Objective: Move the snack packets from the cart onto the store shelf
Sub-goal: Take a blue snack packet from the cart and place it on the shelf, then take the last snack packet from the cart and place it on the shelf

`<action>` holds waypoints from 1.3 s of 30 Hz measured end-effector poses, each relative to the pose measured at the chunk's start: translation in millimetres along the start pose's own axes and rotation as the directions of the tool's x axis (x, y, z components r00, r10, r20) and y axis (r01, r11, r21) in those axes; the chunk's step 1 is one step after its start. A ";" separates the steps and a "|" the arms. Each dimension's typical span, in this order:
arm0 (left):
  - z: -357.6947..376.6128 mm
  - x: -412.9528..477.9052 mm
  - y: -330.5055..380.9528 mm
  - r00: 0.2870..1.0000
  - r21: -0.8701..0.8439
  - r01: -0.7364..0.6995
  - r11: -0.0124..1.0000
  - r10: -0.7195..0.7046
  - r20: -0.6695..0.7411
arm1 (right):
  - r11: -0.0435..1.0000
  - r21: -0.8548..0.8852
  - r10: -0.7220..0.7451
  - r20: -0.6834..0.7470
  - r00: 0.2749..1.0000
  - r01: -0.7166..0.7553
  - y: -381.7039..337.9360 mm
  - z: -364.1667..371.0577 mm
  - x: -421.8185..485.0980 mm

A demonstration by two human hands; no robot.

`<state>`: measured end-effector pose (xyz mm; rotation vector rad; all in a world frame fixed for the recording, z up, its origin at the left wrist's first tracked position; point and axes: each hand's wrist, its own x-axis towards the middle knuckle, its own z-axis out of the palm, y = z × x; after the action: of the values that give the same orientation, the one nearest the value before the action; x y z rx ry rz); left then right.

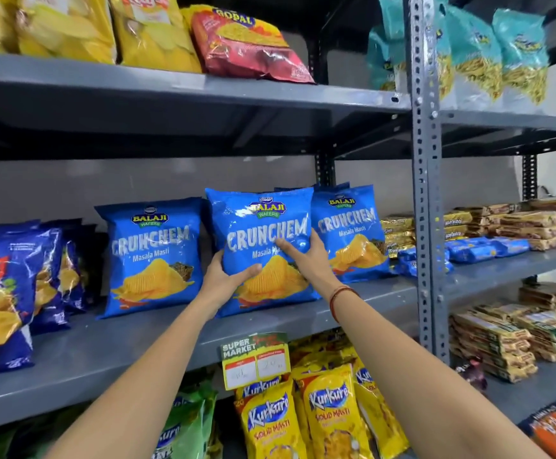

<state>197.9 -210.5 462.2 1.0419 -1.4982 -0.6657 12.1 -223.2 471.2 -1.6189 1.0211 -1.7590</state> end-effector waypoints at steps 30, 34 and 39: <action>245.0 -218.8 -77.1 0.814 0.104 -0.448 0.888 0.357 0.458 | 0.903 -0.097 0.250 -0.675 0.695 -0.419 151.4 -213.9 -296.7; 295.6 -277.1 -139.7 0.709 0.156 -0.312 0.937 0.121 0.695 | 0.738 -0.067 0.400 -0.758 0.515 -0.672 204.0 -256.2 -388.7; 341.6 -350.1 -216.6 0.437 0.293 -0.167 0.941 -0.196 0.878 | 0.457 0.104 0.582 -0.786 0.208 -0.884 253.3 -288.6 -517.8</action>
<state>-90.3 -45.9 42.7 0.9717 -2.6533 -1.1129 -228.2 97.9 -33.5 -0.1581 2.1926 -1.4399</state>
